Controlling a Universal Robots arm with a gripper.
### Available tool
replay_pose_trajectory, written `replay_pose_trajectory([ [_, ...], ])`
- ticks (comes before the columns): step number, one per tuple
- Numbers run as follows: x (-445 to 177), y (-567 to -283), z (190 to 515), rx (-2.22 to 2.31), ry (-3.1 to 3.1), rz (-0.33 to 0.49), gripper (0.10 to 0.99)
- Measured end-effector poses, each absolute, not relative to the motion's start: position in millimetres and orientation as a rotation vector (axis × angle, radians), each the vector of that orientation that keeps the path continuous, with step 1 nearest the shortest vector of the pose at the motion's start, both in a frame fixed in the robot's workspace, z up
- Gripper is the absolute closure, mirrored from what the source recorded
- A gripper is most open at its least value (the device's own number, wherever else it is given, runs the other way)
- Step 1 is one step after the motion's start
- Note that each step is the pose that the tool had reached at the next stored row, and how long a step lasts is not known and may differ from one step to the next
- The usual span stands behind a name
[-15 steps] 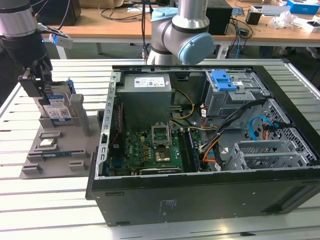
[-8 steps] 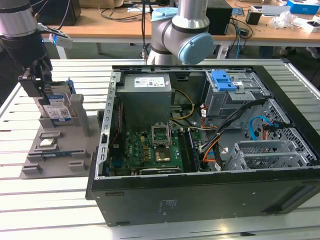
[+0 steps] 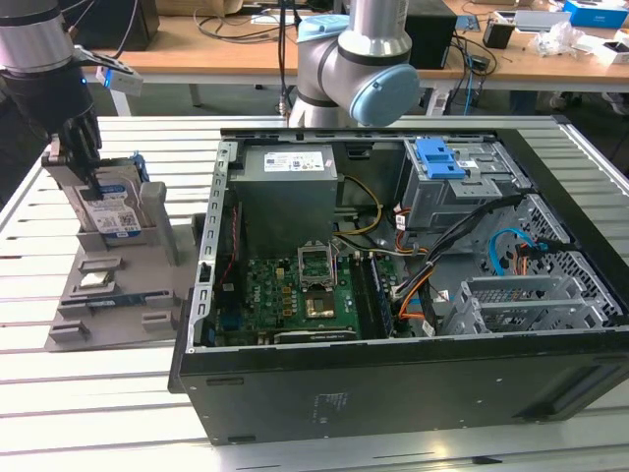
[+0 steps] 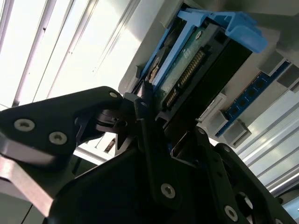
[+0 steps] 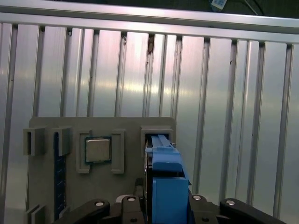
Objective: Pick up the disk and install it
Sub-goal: 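Pick up the disk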
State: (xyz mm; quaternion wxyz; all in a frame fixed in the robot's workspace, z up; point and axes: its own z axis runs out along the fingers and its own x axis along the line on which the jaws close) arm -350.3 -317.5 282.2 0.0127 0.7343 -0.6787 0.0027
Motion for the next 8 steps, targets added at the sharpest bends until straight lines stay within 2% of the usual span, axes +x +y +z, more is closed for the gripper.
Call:
replay_pose_trajectory([
  [8,-350.5,-317.5,282.3,2.288,-2.115,0.009,0.718],
])
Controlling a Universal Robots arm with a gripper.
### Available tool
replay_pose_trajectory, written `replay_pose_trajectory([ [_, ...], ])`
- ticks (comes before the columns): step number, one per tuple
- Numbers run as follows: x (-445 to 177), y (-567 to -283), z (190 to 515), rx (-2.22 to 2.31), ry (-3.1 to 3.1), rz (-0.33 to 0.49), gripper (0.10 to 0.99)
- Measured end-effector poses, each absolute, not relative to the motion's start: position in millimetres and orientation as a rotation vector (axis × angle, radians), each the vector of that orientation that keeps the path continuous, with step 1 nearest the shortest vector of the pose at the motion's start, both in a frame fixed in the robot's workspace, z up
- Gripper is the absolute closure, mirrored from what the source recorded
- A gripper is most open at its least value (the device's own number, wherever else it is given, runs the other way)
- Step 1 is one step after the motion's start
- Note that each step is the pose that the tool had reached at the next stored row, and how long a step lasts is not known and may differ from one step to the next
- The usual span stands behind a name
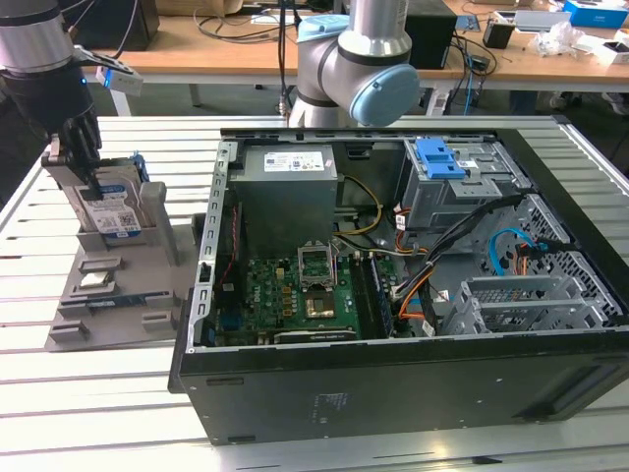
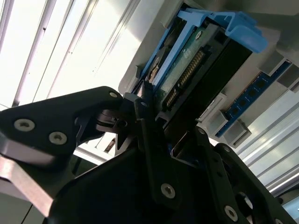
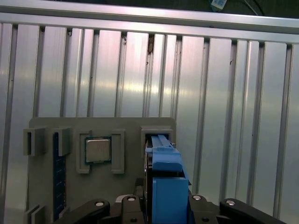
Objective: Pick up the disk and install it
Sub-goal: 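Pick up the disk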
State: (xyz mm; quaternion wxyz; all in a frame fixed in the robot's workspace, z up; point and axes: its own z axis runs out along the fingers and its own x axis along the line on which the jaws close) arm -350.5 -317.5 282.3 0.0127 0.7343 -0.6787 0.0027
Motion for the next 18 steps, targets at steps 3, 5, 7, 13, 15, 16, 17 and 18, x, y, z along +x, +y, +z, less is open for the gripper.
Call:
replay_pose_trajectory([
  [3,-351,-318,283,2.288,-2.115,0.009,0.718],
  [5,-350,-318,284,2.288,-2.115,0.009,0.718],
  [7,-350,-318,285,2.288,-2.115,0.009,0.718],
  [13,-350,-317,290,2.288,-2.115,0.009,0.718],
  [15,-350,-317,292,2.288,-2.115,0.008,0.718],
  [16,-350,-317,293,2.288,-2.115,0.009,0.718],
  [17,-350,-317,295,2.288,-2.115,0.009,0.718],
  [18,-350,-317,297,2.288,-2.115,0.009,0.718],
])
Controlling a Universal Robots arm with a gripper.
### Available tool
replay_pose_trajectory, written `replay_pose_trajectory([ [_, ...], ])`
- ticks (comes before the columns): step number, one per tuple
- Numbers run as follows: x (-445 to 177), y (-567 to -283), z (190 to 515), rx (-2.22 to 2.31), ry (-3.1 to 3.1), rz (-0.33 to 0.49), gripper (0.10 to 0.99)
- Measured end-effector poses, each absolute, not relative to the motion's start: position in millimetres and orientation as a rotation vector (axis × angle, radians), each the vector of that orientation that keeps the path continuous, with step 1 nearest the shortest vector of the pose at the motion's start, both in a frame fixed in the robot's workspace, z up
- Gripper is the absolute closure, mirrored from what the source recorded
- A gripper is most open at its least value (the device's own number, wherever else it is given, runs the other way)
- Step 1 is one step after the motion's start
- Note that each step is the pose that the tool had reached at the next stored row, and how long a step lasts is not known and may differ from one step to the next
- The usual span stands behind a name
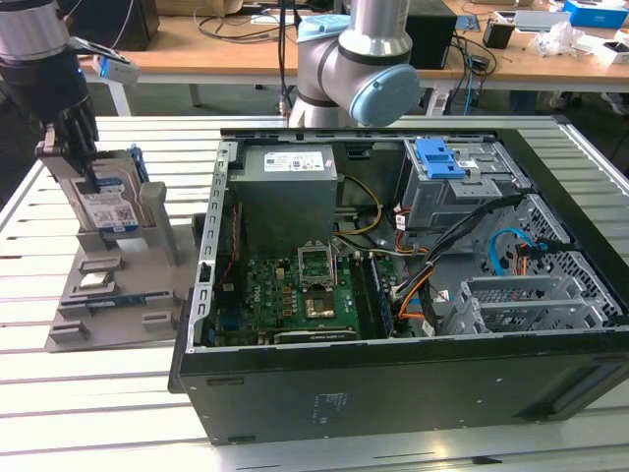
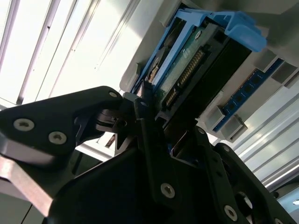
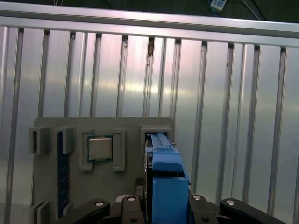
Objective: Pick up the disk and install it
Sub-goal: 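Pick up the disk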
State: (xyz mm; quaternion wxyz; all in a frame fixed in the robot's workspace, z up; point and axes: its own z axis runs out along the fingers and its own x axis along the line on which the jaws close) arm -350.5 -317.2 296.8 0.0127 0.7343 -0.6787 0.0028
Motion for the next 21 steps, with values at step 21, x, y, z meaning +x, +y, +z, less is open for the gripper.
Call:
replay_pose_trajectory([
  [21,-350,-316,337,2.288,-2.115,0.009,0.718],
])
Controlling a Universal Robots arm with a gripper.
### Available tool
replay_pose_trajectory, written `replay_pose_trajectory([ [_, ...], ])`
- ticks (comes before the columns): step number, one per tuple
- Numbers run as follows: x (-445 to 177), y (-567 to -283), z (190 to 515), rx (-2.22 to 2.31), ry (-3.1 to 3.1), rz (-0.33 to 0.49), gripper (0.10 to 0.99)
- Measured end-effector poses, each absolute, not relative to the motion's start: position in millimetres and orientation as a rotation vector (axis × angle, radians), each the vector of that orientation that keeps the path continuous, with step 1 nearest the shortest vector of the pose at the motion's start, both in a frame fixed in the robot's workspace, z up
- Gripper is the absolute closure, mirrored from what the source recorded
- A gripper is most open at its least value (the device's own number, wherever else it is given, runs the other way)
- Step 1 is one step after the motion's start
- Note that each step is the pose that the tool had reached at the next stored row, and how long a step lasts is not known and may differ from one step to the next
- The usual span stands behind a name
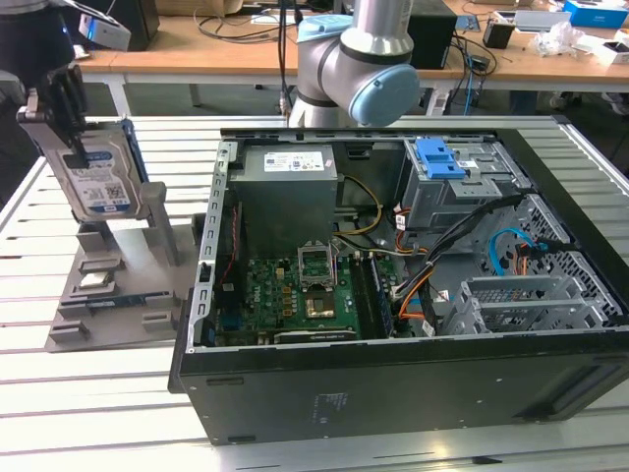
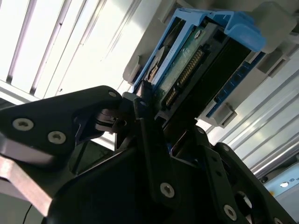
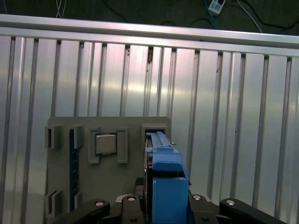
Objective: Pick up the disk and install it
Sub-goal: 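Pick up the disk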
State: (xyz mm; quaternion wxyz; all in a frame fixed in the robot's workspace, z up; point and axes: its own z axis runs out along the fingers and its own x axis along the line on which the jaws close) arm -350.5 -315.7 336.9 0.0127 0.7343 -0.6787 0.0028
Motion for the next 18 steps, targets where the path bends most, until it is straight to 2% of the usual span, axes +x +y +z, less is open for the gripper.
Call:
replay_pose_trajectory([
  [18,-350,-314,375,2.288,-2.115,0.009,0.718],
])
